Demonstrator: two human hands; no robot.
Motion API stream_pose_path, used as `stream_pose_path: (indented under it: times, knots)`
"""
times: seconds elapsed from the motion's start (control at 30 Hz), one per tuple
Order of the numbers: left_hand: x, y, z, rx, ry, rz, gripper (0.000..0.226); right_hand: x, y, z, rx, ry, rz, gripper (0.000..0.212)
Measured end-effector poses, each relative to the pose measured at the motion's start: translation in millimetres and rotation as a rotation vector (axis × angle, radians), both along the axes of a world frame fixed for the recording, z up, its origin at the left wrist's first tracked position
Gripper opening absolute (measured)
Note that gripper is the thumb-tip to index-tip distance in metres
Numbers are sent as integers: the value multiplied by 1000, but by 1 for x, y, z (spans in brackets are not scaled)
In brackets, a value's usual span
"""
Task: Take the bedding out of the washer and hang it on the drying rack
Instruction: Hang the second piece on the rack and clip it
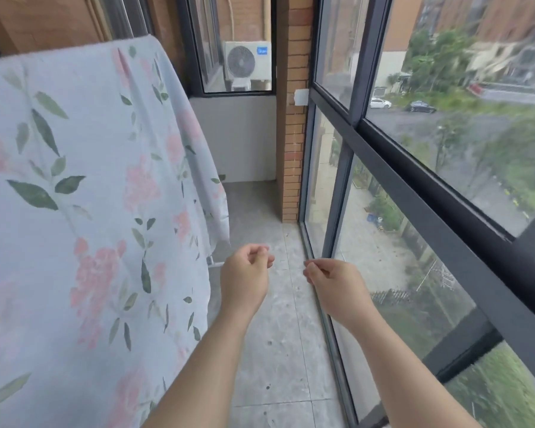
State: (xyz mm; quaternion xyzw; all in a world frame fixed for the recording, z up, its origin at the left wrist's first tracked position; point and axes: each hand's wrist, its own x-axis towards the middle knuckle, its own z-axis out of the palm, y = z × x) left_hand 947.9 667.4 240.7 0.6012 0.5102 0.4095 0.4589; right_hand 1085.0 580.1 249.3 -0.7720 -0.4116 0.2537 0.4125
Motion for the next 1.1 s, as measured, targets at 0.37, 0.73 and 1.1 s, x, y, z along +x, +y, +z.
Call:
stream_pose_path:
  times: [0.37,0.73,1.1]
  knots:
    - [91,226,-10,24,94,79,16,110,260,-18,32,-6,124,34]
    - [161,464,15,6,112,148,17,181,533,13,28,-31,227,32]
    - [218,746,-35,-42,145,73,14,247,790,-7,10,-125,245,32]
